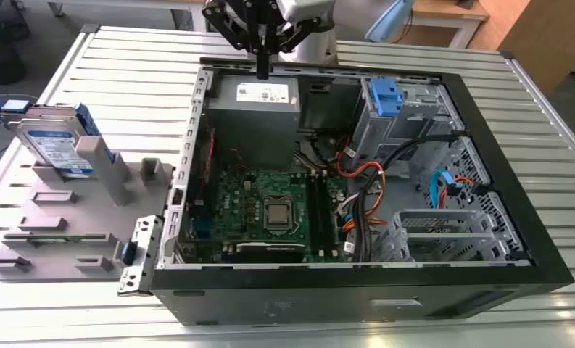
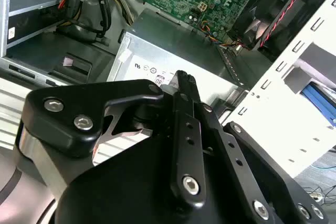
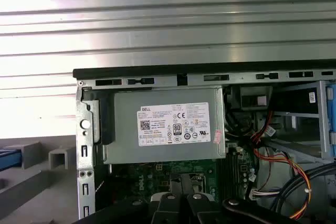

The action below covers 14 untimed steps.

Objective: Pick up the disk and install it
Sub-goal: 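Reach for the disk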

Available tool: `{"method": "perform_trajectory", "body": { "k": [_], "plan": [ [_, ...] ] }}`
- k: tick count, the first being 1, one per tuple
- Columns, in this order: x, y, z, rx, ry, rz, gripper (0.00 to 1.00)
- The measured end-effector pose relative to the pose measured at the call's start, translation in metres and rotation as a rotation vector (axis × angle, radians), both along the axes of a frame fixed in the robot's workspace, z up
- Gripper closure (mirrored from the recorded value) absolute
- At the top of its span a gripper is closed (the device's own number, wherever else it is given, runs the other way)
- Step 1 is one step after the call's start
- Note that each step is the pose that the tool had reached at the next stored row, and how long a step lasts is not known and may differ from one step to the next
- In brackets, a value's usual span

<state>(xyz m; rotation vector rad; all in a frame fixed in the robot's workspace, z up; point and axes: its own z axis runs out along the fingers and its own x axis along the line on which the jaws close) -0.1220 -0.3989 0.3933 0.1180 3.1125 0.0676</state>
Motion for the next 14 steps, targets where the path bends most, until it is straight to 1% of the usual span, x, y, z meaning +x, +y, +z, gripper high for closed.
{"method": "perform_trajectory", "body": {
  "k": [8, 14],
  "plan": [
    [-0.0004, 0.0000, 0.0000, 0.0000, 0.0000, 0.000, 0.89],
    [-0.0049, 0.0000, 0.0000, 0.0000, 0.0000, 0.000, 0.89]
  ]
}}
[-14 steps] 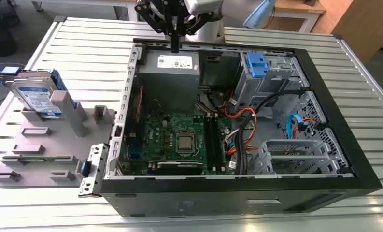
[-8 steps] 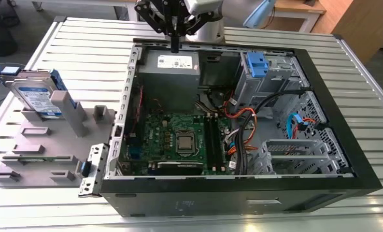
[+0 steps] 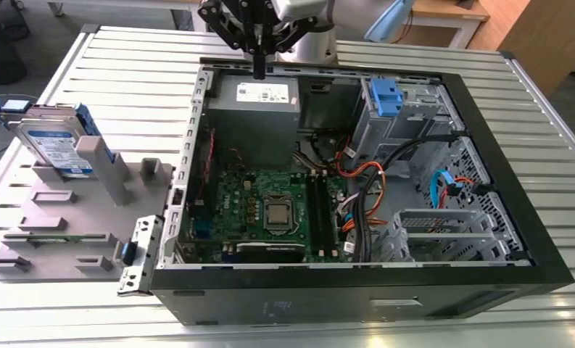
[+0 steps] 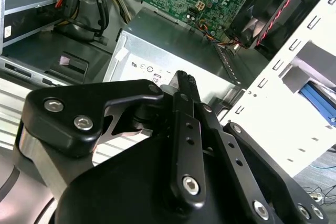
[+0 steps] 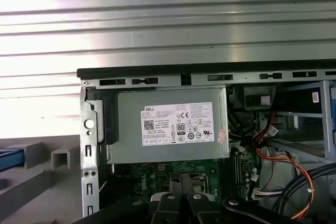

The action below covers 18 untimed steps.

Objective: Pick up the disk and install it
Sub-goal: 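Reach for the disk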

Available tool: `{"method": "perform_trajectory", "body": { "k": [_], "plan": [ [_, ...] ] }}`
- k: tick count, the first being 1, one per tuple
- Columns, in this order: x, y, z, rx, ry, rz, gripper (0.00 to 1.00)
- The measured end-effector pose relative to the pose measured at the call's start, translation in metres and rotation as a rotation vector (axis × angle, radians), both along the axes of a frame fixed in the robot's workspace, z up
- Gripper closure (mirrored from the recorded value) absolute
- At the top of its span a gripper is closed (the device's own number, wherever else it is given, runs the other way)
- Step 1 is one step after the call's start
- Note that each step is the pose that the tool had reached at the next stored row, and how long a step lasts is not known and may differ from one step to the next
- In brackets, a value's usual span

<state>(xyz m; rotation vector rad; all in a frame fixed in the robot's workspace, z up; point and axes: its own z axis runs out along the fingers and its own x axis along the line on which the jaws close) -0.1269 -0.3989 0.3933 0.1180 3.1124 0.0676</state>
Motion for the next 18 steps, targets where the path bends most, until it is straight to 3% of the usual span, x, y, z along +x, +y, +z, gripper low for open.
{"method": "perform_trajectory", "body": {
  "k": [11, 18],
  "plan": [
    [-0.0146, 0.0000, -0.0001, 0.0000, -0.0010, 0.000, 0.89],
    [-0.0160, 0.0000, -0.0001, 0.0000, -0.0011, 0.000, 0.89]
  ]
}}
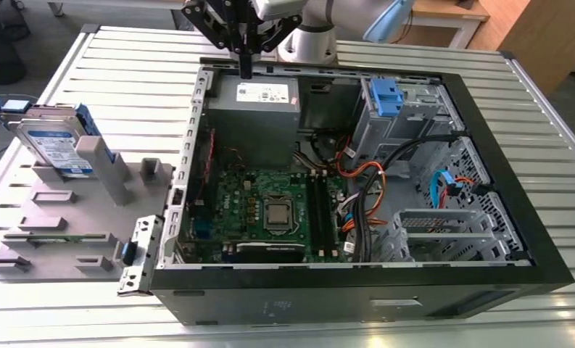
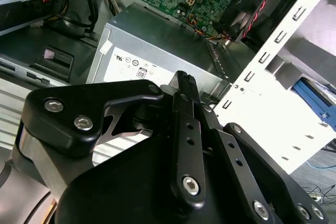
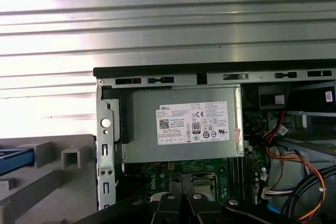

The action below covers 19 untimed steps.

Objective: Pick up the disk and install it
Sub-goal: 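Reach for the disk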

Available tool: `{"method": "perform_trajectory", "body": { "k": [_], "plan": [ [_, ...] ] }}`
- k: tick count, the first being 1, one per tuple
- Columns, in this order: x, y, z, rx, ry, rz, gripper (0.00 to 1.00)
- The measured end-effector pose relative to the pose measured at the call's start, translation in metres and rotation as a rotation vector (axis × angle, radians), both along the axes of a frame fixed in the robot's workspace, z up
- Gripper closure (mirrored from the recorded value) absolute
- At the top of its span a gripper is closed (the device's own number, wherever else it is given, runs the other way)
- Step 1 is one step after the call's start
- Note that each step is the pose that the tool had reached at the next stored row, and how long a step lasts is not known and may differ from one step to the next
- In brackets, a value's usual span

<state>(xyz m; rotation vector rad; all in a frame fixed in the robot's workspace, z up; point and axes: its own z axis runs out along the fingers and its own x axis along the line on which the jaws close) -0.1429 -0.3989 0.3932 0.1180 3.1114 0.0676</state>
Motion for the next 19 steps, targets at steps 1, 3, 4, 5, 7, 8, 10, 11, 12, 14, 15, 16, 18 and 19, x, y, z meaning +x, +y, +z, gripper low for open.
{"method": "perform_trajectory", "body": {
  "k": [1, 3, 4, 5, 7, 8, 10, 11, 12, 14, 15, 16, 18, 19],
  "plan": [
    [-0.0003, 0.0000, 0.0000, 0.0001, -0.0001, 0.000, 0.89],
    [-0.0011, 0.0000, 0.0000, 0.0000, 0.0000, 0.000, 0.89],
    [-0.0014, 0.0000, 0.0000, 0.0000, 0.0000, 0.000, 0.89],
    [-0.0018, 0.0000, 0.0000, 0.0000, 0.0000, 0.000, 0.89],
    [-0.0027, 0.0000, -0.0001, 0.0001, -0.0001, 0.000, 0.89],
    [-0.0030, 0.0000, -0.0001, 0.0001, -0.0001, 0.000, 0.89],
    [-0.0034, 0.0000, -0.0001, 0.0000, 0.0000, 0.000, 0.89],
    [-0.0035, 0.0000, -0.0001, 0.0000, 0.0000, 0.000, 0.89],
    [-0.0036, 0.0000, -0.0001, 0.0000, 0.0000, 0.000, 0.89],
    [-0.0039, 0.0000, -0.0001, 0.0000, 0.0000, 0.000, 0.89],
    [-0.0042, 0.0000, -0.0001, 0.0000, 0.0000, 0.000, 0.89],
    [-0.0045, 0.0000, -0.0001, 0.0000, 0.0000, 0.000, 0.89],
    [-0.0050, 0.0000, -0.0002, 0.0001, 0.0000, 0.000, 0.89],
    [-0.0054, 0.0000, -0.0002, 0.0001, 0.0000, 0.000, 0.89]
  ]
}}
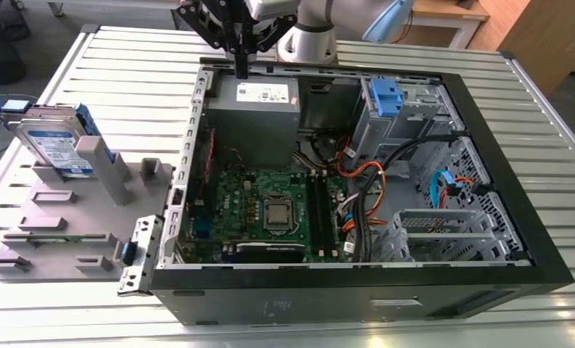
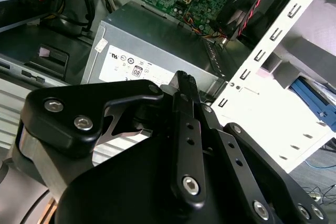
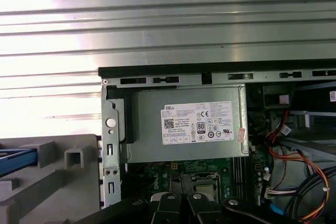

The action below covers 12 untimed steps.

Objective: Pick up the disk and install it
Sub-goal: 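Reach for the disk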

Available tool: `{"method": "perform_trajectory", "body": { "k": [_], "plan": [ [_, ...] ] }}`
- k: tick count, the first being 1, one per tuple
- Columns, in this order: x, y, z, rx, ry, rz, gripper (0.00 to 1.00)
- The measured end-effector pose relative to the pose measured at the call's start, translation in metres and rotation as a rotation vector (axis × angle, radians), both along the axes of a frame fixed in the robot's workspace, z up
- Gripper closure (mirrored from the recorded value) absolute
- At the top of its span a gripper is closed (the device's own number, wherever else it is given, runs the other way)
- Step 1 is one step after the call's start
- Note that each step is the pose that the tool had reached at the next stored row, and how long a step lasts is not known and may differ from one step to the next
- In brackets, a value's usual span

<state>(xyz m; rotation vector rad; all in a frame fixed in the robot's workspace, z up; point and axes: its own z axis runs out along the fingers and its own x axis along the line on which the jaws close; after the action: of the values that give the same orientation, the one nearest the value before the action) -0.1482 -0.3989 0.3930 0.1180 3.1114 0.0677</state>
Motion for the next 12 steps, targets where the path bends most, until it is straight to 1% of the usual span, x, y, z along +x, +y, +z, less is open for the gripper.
{"method": "perform_trajectory", "body": {
  "k": [4, 12],
  "plan": [
    [-0.0021, 0.0000, -0.0001, 0.0000, 0.0000, 0.000, 0.89],
    [-0.0094, 0.0000, -0.0003, 0.0000, 0.0000, 0.000, 0.89]
  ]
}}
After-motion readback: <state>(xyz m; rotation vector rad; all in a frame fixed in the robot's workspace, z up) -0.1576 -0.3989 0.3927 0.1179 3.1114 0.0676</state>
